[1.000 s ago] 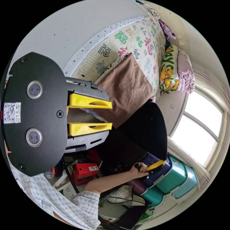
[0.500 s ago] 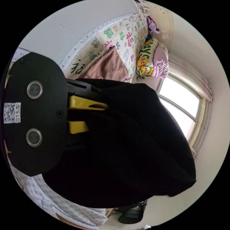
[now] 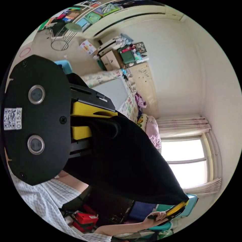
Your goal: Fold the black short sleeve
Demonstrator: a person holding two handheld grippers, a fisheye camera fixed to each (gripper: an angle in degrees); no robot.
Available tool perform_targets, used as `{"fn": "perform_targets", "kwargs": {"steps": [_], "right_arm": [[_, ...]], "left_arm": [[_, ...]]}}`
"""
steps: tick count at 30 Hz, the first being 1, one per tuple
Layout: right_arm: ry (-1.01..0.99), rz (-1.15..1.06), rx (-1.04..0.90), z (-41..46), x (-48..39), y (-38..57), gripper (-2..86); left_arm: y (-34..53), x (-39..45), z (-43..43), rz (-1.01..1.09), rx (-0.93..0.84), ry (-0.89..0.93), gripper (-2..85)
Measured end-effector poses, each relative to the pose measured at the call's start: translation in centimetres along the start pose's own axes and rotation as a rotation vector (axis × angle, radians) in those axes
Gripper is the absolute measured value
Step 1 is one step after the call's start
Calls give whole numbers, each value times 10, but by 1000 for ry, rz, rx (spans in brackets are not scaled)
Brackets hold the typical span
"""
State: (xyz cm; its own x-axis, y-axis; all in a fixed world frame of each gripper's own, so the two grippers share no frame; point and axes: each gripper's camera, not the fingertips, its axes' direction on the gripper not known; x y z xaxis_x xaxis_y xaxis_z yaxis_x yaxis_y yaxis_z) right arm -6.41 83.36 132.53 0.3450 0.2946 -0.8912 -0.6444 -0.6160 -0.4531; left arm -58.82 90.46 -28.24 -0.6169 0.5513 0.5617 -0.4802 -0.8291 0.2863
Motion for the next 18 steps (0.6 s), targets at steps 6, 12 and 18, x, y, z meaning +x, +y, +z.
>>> {"fn": "perform_targets", "kwargs": {"steps": [6,12,18], "right_arm": [[108,120,-210,-34,103,120,-5],[126,399,-312,-20,219,227,-4],[324,462,-521,-24,285,298,-4]], "left_arm": [[-14,-20,-6,40,-52,-123,2],[-24,-37,108,-44,-429,-77,36],[13,-21,132,-18,-482,68,61]]}}
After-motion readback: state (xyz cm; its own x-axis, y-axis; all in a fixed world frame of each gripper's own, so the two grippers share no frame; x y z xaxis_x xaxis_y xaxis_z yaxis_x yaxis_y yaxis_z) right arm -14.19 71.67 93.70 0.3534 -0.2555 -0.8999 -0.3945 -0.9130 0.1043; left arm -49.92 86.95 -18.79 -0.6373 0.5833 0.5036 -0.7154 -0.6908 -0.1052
